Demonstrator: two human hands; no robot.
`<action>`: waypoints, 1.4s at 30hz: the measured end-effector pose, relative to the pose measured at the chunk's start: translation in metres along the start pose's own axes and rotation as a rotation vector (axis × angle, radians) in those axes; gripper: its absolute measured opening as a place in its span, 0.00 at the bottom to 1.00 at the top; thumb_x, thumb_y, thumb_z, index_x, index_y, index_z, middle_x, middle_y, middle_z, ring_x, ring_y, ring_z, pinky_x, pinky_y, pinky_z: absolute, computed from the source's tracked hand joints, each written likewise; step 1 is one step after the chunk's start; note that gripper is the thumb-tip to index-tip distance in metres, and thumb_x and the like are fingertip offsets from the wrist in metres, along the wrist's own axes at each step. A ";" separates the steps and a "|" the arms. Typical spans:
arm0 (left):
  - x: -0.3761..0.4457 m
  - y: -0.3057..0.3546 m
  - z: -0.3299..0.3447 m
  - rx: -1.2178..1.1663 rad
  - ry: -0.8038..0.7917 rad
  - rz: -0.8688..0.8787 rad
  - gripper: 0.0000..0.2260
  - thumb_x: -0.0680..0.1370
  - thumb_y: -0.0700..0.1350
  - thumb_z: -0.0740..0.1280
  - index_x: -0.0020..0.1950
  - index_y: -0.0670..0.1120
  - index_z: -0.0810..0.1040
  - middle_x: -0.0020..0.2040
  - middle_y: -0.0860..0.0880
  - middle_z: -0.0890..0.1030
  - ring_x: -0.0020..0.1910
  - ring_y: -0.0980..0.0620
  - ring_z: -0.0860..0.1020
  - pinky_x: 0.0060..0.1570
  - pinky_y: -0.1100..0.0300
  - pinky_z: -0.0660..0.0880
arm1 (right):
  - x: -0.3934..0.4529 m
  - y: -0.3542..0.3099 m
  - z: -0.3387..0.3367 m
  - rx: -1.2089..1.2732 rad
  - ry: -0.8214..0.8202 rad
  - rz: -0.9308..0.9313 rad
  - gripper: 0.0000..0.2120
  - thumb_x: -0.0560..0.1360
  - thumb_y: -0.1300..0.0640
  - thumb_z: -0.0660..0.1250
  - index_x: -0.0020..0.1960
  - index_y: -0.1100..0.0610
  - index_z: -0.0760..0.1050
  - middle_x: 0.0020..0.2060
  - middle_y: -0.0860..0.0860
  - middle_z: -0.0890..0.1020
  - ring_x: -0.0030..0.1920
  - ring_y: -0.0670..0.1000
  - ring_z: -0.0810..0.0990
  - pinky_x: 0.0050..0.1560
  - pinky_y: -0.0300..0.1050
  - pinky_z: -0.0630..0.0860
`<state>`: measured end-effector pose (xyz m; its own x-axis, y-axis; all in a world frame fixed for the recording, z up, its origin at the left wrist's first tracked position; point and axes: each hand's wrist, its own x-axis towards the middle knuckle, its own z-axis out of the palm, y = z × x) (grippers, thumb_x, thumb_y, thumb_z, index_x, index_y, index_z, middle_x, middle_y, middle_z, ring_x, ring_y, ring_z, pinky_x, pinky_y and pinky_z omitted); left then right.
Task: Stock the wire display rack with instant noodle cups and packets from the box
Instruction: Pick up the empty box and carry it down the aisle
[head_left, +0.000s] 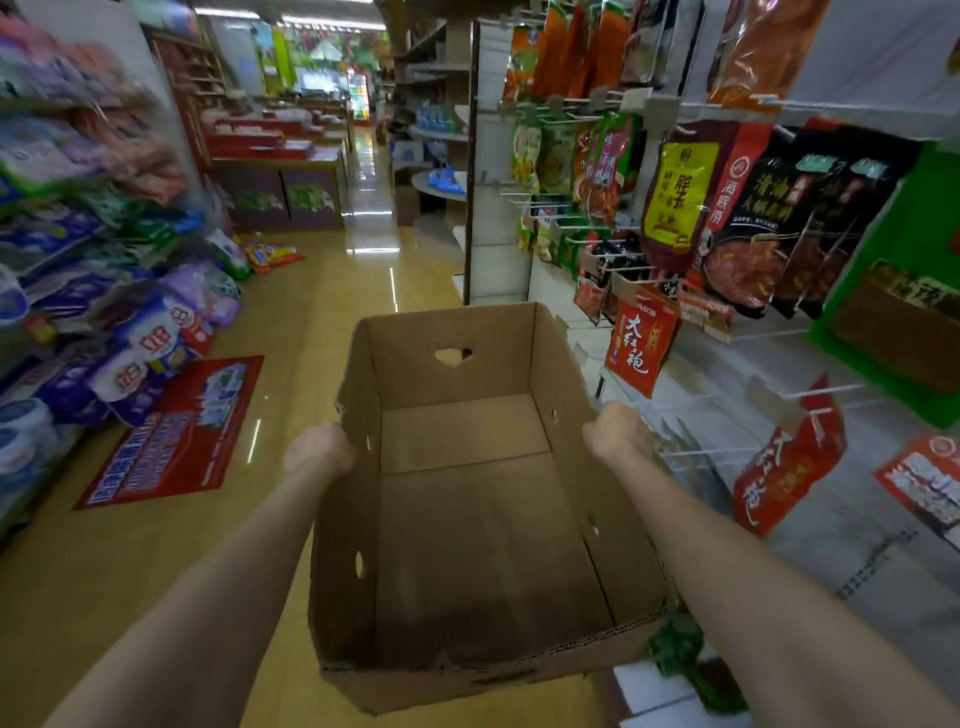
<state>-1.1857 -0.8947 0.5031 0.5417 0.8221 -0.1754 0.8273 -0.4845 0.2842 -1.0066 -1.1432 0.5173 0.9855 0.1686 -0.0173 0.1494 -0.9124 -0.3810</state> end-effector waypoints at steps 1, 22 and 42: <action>0.003 0.001 0.004 -0.010 -0.004 -0.021 0.09 0.79 0.42 0.61 0.58 0.41 0.74 0.52 0.42 0.77 0.53 0.45 0.78 0.55 0.53 0.76 | 0.008 -0.003 0.002 0.003 0.010 -0.023 0.10 0.77 0.57 0.62 0.54 0.60 0.77 0.51 0.57 0.81 0.51 0.58 0.79 0.46 0.46 0.75; 0.197 -0.011 -0.034 0.002 -0.017 -0.073 0.07 0.80 0.43 0.60 0.54 0.42 0.74 0.42 0.46 0.74 0.50 0.47 0.78 0.53 0.55 0.77 | 0.149 -0.160 0.075 -0.132 -0.099 -0.132 0.11 0.78 0.59 0.60 0.54 0.62 0.77 0.53 0.58 0.80 0.53 0.58 0.79 0.42 0.43 0.71; 0.387 0.043 -0.030 0.078 -0.061 -0.096 0.09 0.79 0.43 0.62 0.58 0.42 0.73 0.44 0.47 0.72 0.50 0.49 0.76 0.50 0.57 0.73 | 0.310 -0.245 0.146 -0.130 -0.167 -0.138 0.11 0.77 0.59 0.60 0.54 0.63 0.77 0.53 0.58 0.80 0.53 0.57 0.79 0.42 0.41 0.70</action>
<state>-0.9446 -0.5886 0.4757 0.4656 0.8471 -0.2564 0.8836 -0.4283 0.1893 -0.7495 -0.8130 0.4706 0.9299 0.3439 -0.1302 0.3009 -0.9152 -0.2682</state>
